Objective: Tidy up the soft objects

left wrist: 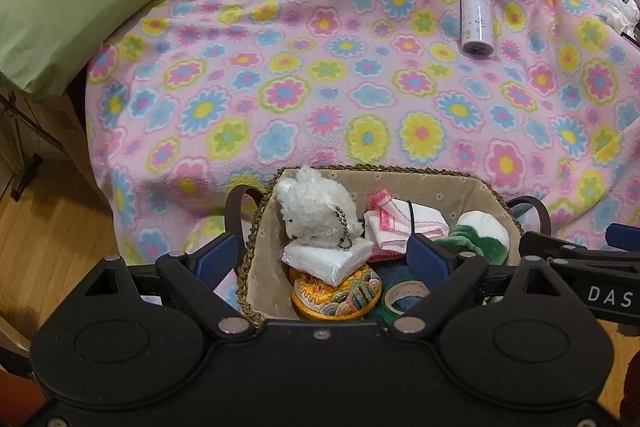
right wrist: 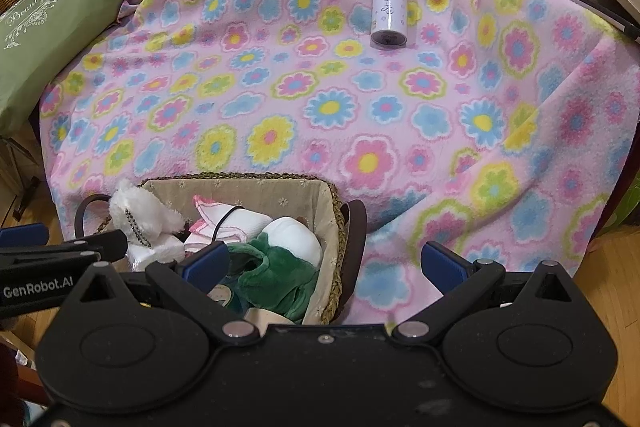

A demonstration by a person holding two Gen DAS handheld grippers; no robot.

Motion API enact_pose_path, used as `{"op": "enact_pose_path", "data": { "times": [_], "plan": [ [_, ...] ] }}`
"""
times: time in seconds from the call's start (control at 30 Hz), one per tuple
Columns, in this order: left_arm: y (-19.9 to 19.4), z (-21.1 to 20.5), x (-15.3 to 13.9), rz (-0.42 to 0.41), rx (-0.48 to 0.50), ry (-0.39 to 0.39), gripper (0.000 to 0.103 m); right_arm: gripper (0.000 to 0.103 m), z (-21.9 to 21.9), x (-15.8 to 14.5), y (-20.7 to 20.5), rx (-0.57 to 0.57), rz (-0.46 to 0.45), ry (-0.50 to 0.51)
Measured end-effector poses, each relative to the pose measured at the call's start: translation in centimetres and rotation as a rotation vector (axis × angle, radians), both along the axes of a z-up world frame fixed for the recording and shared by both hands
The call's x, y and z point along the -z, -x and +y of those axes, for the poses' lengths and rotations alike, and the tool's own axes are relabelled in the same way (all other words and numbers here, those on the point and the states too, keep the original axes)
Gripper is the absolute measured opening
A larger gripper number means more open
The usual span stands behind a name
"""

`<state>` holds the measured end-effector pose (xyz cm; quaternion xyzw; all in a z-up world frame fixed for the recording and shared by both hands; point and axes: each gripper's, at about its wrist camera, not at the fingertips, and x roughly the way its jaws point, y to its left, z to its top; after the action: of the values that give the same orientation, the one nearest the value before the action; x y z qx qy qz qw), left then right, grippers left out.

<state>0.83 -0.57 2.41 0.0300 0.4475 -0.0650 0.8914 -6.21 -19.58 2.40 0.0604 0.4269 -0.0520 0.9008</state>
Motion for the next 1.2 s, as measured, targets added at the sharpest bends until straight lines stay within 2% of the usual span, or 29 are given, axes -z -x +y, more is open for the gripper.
{"op": "enact_pose_path", "data": {
  "times": [1.2],
  "plan": [
    [0.06,-0.18,0.29,0.008,0.0,0.006,0.089,0.103,-0.01,0.27,-0.02,-0.002,0.009,-0.008]
  ]
}}
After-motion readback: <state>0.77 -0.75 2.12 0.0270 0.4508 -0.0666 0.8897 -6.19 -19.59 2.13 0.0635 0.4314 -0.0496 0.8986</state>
